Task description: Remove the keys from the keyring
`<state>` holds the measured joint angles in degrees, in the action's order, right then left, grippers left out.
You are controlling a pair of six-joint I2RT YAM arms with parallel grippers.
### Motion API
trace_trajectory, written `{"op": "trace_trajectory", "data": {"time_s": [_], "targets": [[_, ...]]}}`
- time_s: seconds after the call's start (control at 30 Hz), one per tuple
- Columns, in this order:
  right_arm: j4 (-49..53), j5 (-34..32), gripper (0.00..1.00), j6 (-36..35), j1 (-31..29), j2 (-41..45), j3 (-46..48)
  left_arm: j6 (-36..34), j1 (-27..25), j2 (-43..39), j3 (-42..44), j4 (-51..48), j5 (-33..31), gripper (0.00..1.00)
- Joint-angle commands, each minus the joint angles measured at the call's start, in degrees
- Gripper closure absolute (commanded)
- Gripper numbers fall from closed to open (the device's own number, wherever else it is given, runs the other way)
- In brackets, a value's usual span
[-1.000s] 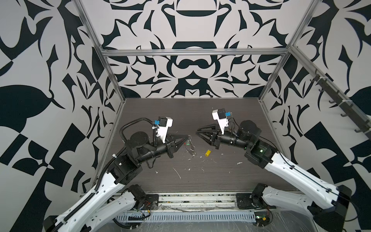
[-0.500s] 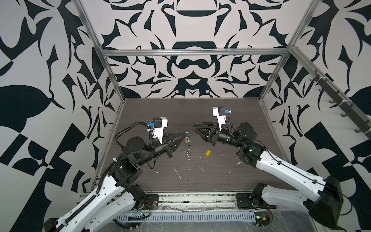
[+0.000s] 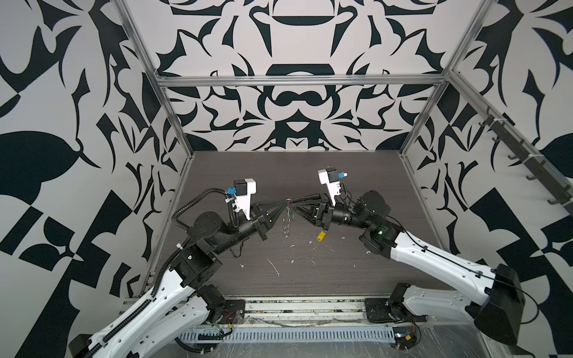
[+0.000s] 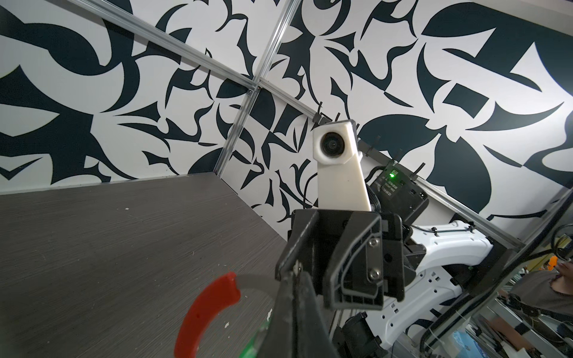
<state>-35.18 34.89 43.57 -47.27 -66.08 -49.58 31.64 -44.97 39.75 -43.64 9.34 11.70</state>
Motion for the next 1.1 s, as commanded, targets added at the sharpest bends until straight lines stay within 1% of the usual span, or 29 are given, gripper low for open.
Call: {"op": "trace_trajectory", "data": {"time_s": [0.0, 0.1, 0.2, 0.33, 0.4, 0.5, 0.53, 0.57, 0.6, 0.63, 0.67, 0.73, 0.83, 0.87, 0.93, 1.07], "targets": [[-3.76, 0.29, 0.72, -0.26, -0.24, 0.84, -2.71, -0.61, -0.03, -0.09, -0.03, 3.03, -0.36, 1.00], [-3.11, -0.33, 0.76, -1.00, -0.32, 0.98, -3.10, -0.61, 0.00, 0.12, -0.12, 3.00, -0.10, 1.00], [-2.08, 0.51, 0.80, -1.37, -0.27, 0.48, -3.95, -0.69, -0.02, 0.17, -0.13, 3.05, -0.16, 1.00], [-1.87, 0.28, 0.90, -1.53, -0.28, 0.61, -3.86, -0.79, -0.02, 0.16, -0.13, 2.84, -0.23, 1.00], [-0.91, 0.00, 1.00, -1.92, -0.28, 0.84, -4.07, -0.71, -0.03, 0.46, -0.13, 2.82, -0.28, 1.00], [3.96, -0.64, 1.00, -4.27, -0.28, 1.97, -5.00, -0.62, -0.03, 0.49, -0.86, 1.19, -0.03, 1.00], [7.16, -0.87, 1.00, -5.96, -0.27, 2.63, -5.69, -0.61, -0.03, 0.15, -1.25, -0.21, -0.26, 0.96], [9.98, -0.89, 1.00, -7.75, -0.23, 3.24, -6.57, -0.63, 0.01, -0.28, -1.57, -1.52, -0.23, 0.86], [14.86, -0.97, 1.00, -10.30, -0.28, 3.94, -7.73, -0.70, -0.02, -1.05, -1.71, -2.89, -0.86, 0.71], [19.75, -0.63, 1.00, -13.34, -0.22, 4.43, -9.36, -0.77, 0.01, -1.99, -1.71, -4.17, -1.63, 0.59], [23.75, 0.02, 1.00, -15.93, -0.27, 4.71, -10.90, -1.48, -0.03, -2.77, -1.80, -5.23, -1.89, 0.54], [31.72, 3.16, 1.00, -21.85, -0.20, 4.53, -14.37, -3.15, 0.01, -3.85, -2.83, -8.54, -0.86, 0.53], [44.06, 6.33, 1.00, -30.59, -0.16, 2.98, -19.81, -5.06, 0.02, -2.51, -6.60, -15.18, 3.52, 0.59], [47.07, 6.50, 1.00, -32.93, -0.18, 2.52, -21.35, -5.50, 0.01, -1.92, -7.77, -17.05, 4.80, 0.61], [52.88, 7.52, 1.00, -37.12, -0.19, 1.56, -23.97, -5.92, -0.02, -1.11, -9.02, -19.31, 6.53, 0.61], [60.34, 8.43, 1.00, -43.82, -0.19, 0.71, -27.84, -6.76, 0.04, -0.11, -10.30, -21.43, 10.11, 0.61]]}}
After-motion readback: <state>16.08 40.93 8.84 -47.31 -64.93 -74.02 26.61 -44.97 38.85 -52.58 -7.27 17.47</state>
